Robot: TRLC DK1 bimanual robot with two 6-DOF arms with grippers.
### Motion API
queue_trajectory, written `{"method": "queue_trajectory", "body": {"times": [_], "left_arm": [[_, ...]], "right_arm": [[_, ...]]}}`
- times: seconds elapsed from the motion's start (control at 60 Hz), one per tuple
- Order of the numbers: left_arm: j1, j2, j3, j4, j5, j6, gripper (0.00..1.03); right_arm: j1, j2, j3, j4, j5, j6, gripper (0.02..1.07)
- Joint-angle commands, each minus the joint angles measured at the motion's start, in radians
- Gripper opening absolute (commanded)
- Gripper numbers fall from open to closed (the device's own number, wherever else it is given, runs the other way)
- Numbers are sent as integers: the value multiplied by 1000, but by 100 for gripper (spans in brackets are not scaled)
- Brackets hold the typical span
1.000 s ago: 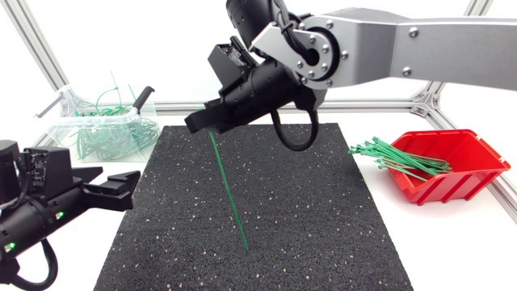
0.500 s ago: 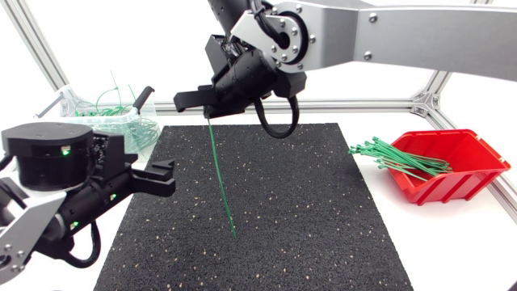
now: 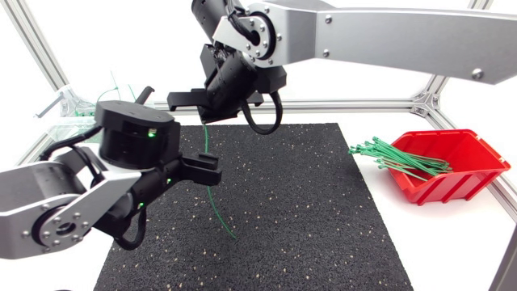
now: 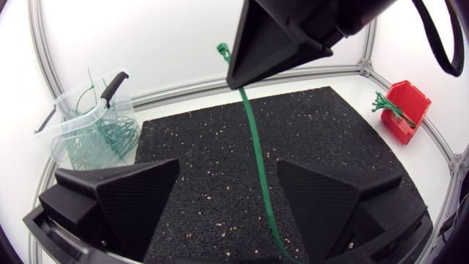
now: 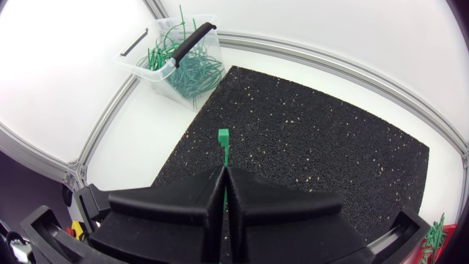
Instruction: Take a green cable tie from the red box, thread the tail through the head to close it, then place it in the transparent bin on the left.
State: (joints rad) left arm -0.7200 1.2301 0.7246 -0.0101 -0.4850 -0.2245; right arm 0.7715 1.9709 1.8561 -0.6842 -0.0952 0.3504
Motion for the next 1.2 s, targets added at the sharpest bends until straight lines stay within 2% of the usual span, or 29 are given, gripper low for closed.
{"method": "queue_trajectory", "body": {"times": [0.0,0.317,0.6,0.65,0.767,1.05,1.183], "left_arm": [[-16,51,52,-21,-30,-49,93],[-15,77,78,-33,-20,-84,92],[-1,109,110,-60,31,-102,91],[2,112,110,-59,34,-110,86],[10,123,108,-50,39,-122,81],[21,126,75,21,39,-128,42],[28,140,73,24,63,-127,37]], "right_arm": [[3,34,41,-29,31,50,8],[-5,46,86,-87,25,67,8],[-6,75,118,-130,0,67,8],[-8,75,117,-132,-1,67,8],[-9,75,115,-133,0,65,8],[-9,85,118,-133,6,67,8],[-8,83,117,-137,12,67,8]]}}
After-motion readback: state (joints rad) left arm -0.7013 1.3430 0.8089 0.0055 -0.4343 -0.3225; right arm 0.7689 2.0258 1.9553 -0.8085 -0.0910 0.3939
